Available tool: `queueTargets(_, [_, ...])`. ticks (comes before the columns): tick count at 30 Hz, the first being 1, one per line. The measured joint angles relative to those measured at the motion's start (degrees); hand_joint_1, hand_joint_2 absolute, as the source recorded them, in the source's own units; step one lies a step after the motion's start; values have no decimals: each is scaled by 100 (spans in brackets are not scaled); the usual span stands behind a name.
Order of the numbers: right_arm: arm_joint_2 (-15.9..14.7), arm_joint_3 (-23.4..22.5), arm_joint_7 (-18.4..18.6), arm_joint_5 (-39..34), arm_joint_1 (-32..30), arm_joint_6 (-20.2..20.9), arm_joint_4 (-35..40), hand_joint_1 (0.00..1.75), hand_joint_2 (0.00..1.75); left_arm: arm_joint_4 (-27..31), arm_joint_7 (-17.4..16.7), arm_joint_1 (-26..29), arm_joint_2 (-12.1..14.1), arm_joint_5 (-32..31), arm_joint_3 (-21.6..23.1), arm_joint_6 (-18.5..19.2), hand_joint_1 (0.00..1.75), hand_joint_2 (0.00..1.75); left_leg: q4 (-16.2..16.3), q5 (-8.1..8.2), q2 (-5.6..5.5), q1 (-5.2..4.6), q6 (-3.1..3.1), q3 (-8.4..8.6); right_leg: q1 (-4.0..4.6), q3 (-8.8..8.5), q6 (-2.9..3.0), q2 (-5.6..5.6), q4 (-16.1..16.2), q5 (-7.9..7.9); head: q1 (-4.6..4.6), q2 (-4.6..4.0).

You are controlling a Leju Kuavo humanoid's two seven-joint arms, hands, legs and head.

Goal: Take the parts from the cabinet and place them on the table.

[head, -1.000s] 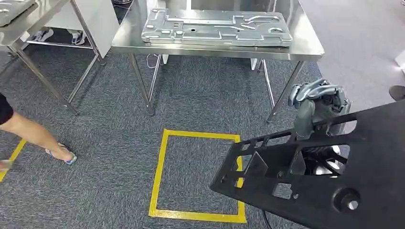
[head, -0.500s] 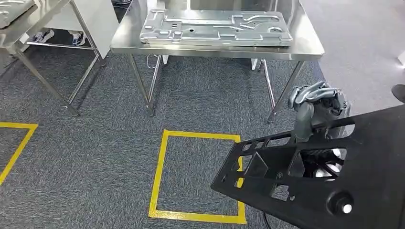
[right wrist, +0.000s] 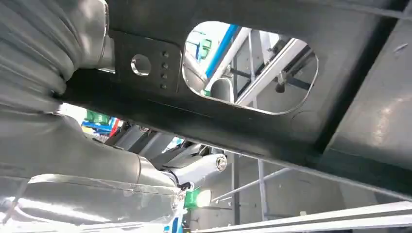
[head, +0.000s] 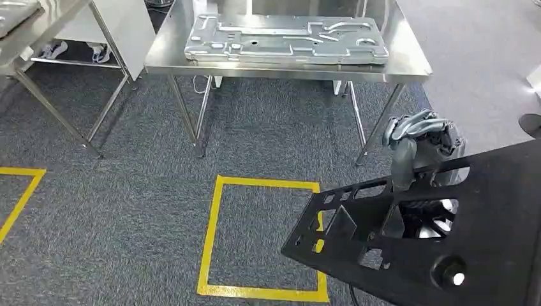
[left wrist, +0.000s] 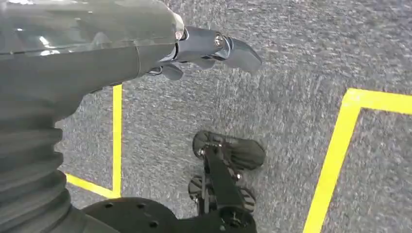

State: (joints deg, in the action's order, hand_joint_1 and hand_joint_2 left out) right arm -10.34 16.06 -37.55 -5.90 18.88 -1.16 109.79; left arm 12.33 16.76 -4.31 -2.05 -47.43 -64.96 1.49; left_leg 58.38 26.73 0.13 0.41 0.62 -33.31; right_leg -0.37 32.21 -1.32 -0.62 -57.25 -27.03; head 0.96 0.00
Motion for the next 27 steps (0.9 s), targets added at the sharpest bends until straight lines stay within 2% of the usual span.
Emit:
queueTargets(2, [9,0,-9,7,6,9,2,175,175,0,7,-5,-9,2,0,-11,0,175,-77,-33,2,39,78,58,-22,-16,-78,14,-47,-61,-2,0])
queueTargets(3, [11,-2,-13,9,25,9,2,175,175,0,13,-11,-9,2,0,-11,0,175,-85,-23,4,39,113,76,-24,80,-95,29,-265,-188,39,0])
queueTargets(5, [11,-2,-15,9,34,11,-6,175,175,0,15,-8,-9,2,0,-11,0,175,-83,-3,7,30,145,85,-41,577,-137,31,-1199,-598,39,0])
queueTargets(6, [11,-2,-15,9,27,17,-18,175,175,0,17,-9,-9,2,0,-11,0,175,-80,9,8,23,158,88,-42,827,-146,31,-1630,-731,42,0])
queueTargets(7, [11,-2,-15,9,24,17,-28,175,175,0,17,-6,-9,2,0,-11,0,175,-79,22,7,20,153,97,-42,992,-149,32,-1865,-733,44,0])
queueTargets(8, [11,-2,-15,7,24,28,-33,175,175,0,20,-4,-9,2,-2,-11,0,175,-79,43,4,18,152,126,-41,1007,-140,32,-1785,-578,39,0])
queueTargets(9, [11,-2,-15,7,25,33,-33,175,175,0,24,1,-9,2,-2,-11,0,175,-78,72,-3,16,146,169,-38,855,-117,32,-1406,-290,44,0])
queueTargets(11, [13,-4,-15,7,31,33,-31,175,175,0,31,2,-15,2,-2,-11,0,175,-80,131,-14,12,118,267,-24,374,-37,39,-339,286,46,0])
queueTargets(12, [13,-4,-18,7,36,33,-31,175,175,0,31,0,-24,2,0,-7,0,175,-92,154,-15,10,94,280,9,243,1,62,-118,228,37,0])
queueTargets(13, [15,-4,-13,7,46,33,-28,175,175,0,35,-9,-31,2,-2,-7,0,175,-75,178,-19,-11,54,270,41,237,25,60,-13,220,31,0])
queueTargets(16, [15,-7,-17,7,47,33,-28,175,175,0,39,-6,-31,2,-2,-7,0,175,-135,221,6,10,-39,318,62,236,106,31,-23,164,28,0])
queueTargets(17, [17,-9,-17,7,38,33,-24,175,175,2,48,-13,-22,2,0,-7,0,175,-74,276,30,-3,-74,326,-31,153,137,30,66,190,13,2])
queueTargets(18, [17,-9,-26,7,42,41,-24,175,175,2,66,-11,-20,2,-2,-7,0,175,84,341,23,-17,-95,281,-12,96,168,33,101,164,18,0])
queueTargets(19, [20,-9,-22,7,52,52,-26,175,175,0,66,-7,-26,0,0,4,0,175,478,536,15,4,-106,85,-6,54,205,47,98,140,-15,2])
queueTargets(21, [33,-7,-24,7,34,68,-28,175,175,0,72,6,-26,0,0,7,0,175,1372,884,11,20,-133,-435,12,0,230,46,95,82,-13,0])
queueTargets(22, [33,-7,-24,7,30,83,-28,175,175,0,72,20,-26,0,0,7,0,175,1698,923,12,21,-140,-662,16,-31,231,39,91,49,-15,0])
queueTargets(23, [33,-4,-24,7,23,92,-28,175,175,0,74,31,-26,0,0,7,0,175,1718,795,12,23,-142,-751,16,-74,227,27,88,13,-13,0])
queueTargets(24, [33,-4,-24,7,17,90,-28,175,175,0,76,36,-26,0,0,7,0,175,1443,527,12,24,-139,-685,15,-135,217,19,84,-33,-18,0])
queueTargets(26, [37,-4,-24,4,18,87,-28,175,175,0,81,36,-17,0,0,7,0,175,414,-149,12,24,-102,-281,15,-283,187,11,76,-141,-15,0])
queueTargets(27, [39,-4,-24,7,17,87,-31,175,175,0,81,48,-15,0,0,9,0,175,100,-219,5,17,-62,-135,13,-315,162,13,80,-192,-9,0])
